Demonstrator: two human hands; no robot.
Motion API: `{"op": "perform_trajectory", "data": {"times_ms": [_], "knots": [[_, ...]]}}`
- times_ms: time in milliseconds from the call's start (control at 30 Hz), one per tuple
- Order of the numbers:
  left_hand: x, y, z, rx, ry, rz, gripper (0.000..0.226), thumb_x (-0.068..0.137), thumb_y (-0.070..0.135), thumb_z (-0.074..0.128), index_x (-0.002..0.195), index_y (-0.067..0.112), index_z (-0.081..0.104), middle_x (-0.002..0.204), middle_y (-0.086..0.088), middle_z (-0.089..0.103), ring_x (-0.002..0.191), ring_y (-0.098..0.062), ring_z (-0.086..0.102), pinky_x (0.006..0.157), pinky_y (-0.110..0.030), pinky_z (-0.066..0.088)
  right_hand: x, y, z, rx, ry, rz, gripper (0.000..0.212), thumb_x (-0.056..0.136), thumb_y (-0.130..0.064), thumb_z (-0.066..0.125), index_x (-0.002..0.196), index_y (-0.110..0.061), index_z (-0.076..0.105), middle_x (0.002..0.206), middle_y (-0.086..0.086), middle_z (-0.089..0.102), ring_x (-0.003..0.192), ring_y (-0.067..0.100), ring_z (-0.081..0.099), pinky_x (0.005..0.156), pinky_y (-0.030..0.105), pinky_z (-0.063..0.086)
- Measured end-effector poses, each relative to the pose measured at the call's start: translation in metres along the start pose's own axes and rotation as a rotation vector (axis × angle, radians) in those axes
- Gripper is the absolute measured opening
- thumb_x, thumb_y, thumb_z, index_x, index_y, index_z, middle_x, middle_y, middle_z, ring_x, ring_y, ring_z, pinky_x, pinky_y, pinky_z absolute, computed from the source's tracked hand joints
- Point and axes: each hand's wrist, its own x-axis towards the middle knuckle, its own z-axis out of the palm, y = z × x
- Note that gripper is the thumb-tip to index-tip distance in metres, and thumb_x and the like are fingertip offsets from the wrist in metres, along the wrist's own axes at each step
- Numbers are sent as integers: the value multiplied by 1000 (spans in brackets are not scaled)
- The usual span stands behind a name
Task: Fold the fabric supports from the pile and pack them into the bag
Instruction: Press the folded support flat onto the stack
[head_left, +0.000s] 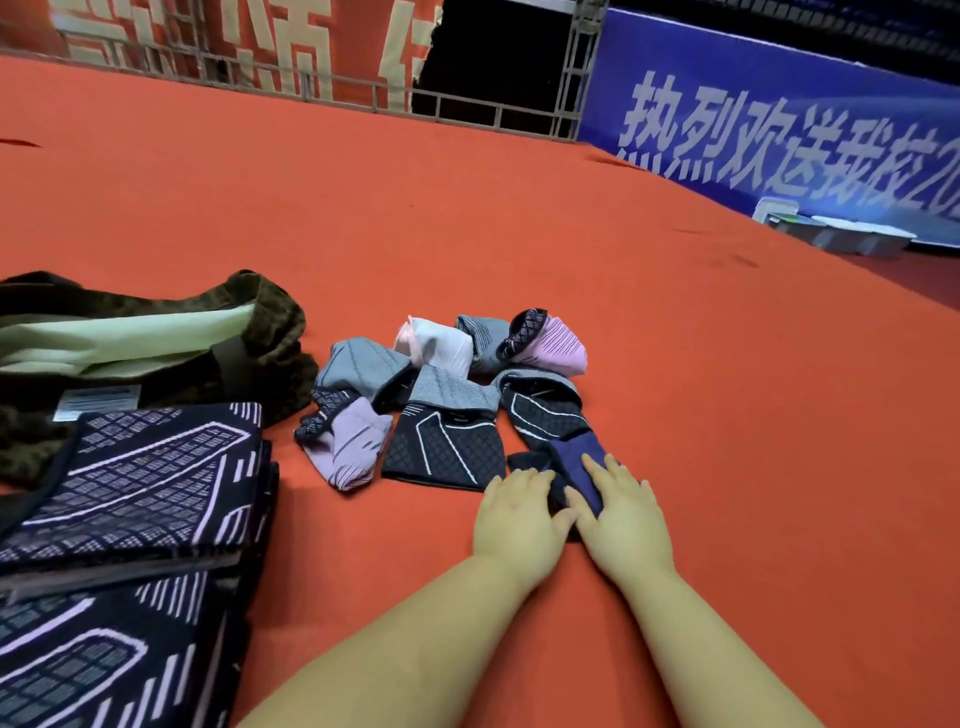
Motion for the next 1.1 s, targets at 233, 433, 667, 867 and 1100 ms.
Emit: {"op": "perform_trajectory", "data": {"times_ms": [233, 433, 667, 867, 1100], "knots": [[-3, 2, 3, -28, 180, 10, 35, 91, 29, 56, 123, 16, 54, 124, -2, 57, 119, -21, 48, 110, -29, 22, -11, 3, -4, 146, 93, 57, 38, 100, -28, 40, 137, -23, 47, 147, -2, 41, 136, 16, 37, 107, 24, 22], [-30, 4, 2, -101, 269, 9, 13, 78, 10, 63, 90, 10, 69, 89, -8, 70, 88, -33, 61, 96, -39, 44, -42, -7, -15, 33, 62, 102, 28, 101, -35, 34, 100, -19, 57, 107, 8, 68, 104, 30, 58, 69, 34, 32], [-90, 5, -26, -398, 482, -149, 39, 78, 45, 45, 97, 18, 65, 100, 0, 64, 100, -26, 55, 91, -37, 38, -89, -42, -37, 330, 164, 125, 28, 98, -34, 41, 96, -17, 63, 94, 11, 70, 93, 34, 61, 73, 37, 45], [-118, 20, -97, -739, 517, -118, 45, 77, 49, 51, 105, 14, 51, 114, -2, 45, 108, -17, 43, 103, -32, 33, -120, -110, -80, 579, 335, 47, 22, 96, -28, 46, 82, -18, 60, 85, 10, 68, 85, 33, 59, 67, 34, 38], [-150, -5, -169, -660, 654, -36, 52, 72, 59, 44, 103, 18, 45, 123, 0, 40, 126, -19, 36, 107, -29, 28, -143, -186, -116, 717, 382, -107, 21, 95, -28, 49, 87, -14, 62, 74, -5, 61, 76, 20, 55, 58, 29, 29]]}}
